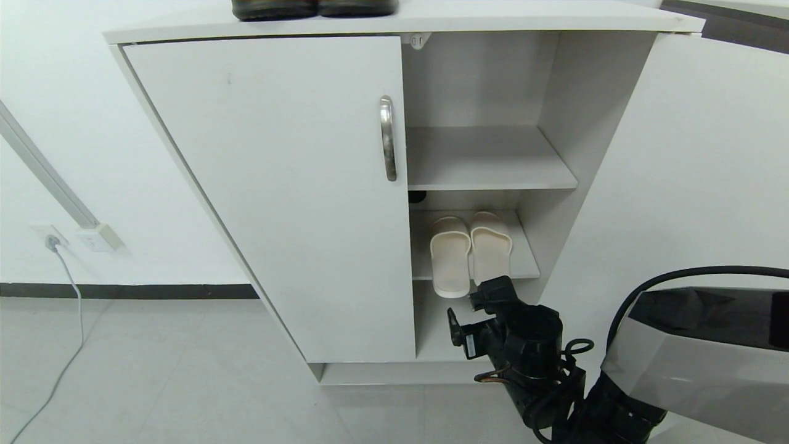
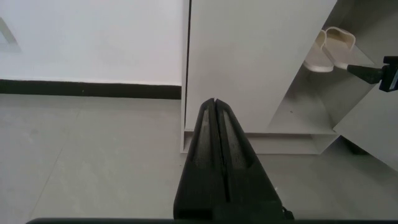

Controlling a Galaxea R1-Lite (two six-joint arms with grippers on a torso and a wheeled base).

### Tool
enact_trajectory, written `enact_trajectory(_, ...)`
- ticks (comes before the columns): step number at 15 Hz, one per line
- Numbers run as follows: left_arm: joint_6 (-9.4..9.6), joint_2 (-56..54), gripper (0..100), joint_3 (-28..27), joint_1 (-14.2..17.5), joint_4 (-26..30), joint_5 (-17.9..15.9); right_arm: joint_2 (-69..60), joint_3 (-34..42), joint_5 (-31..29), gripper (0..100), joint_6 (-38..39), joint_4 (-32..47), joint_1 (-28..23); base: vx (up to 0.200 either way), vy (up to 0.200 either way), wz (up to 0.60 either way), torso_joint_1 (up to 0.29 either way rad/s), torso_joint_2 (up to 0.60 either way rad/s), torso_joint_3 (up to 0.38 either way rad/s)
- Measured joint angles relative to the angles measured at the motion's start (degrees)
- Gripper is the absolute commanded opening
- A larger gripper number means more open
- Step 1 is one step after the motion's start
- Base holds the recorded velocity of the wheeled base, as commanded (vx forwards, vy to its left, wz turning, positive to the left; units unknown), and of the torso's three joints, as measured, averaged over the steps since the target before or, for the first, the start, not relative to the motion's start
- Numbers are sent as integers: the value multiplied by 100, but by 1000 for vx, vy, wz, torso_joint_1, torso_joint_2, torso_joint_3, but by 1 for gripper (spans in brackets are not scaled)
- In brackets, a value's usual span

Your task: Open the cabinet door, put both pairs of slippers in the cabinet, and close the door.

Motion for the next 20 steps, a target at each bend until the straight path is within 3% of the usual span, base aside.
enact_trajectory(6,-4,0,0,-2,0,0,-9,13,13,-2,100,0,-16,0,0,0,0,0,0,12)
enact_trajectory(16,-30,2,0,-4,0,2,11,22,33,-2,100,0,-17,10,0,0,0,3,2,183)
enact_trajectory(20,-28,2,0,-4,2,2,15,22,40,-2,100,0,-13,13,0,0,0,1,1,23)
